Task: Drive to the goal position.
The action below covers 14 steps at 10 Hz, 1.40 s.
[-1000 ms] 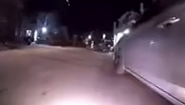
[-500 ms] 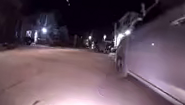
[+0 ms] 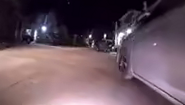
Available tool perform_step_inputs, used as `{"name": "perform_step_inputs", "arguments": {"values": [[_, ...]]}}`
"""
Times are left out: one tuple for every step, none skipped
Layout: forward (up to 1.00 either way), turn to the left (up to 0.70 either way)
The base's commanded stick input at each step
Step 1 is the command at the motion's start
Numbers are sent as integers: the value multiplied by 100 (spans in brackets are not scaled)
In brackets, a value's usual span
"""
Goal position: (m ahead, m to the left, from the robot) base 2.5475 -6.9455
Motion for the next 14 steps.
{"name": "perform_step_inputs", "arguments": {"values": [[60,0],[60,0],[60,0],[60,0],[60,0],[60,0],[60,0],[60,0],[60,0],[60,0],[60,0],[60,0],[60,0],[60,0]]}}
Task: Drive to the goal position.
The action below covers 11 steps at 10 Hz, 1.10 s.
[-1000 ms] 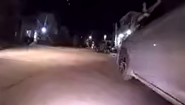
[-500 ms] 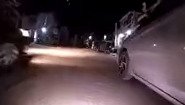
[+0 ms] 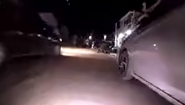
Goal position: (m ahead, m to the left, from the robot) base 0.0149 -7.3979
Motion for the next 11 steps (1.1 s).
{"name": "perform_step_inputs", "arguments": {"values": [[60,0],[47,0],[45,0],[45,0],[59,0],[60,0],[60,0],[60,0],[60,0],[60,0],[60,0]]}}
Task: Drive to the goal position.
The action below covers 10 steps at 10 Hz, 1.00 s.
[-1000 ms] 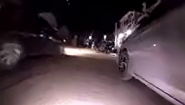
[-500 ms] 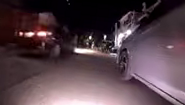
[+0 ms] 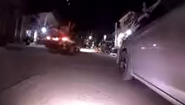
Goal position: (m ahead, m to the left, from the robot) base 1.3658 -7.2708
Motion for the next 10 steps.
{"name": "perform_step_inputs", "arguments": {"values": [[60,0],[60,0],[60,0],[60,0],[60,0],[60,0],[60,0],[60,0],[60,0],[60,0]]}}
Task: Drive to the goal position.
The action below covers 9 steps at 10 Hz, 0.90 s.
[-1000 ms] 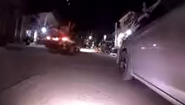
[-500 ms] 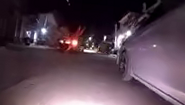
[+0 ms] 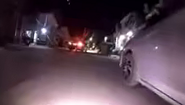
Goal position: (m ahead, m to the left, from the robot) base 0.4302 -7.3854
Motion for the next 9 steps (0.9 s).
{"name": "perform_step_inputs", "arguments": {"values": [[60,0],[60,0],[60,0],[60,0],[60,0],[60,0],[60,0],[60,0],[60,0]]}}
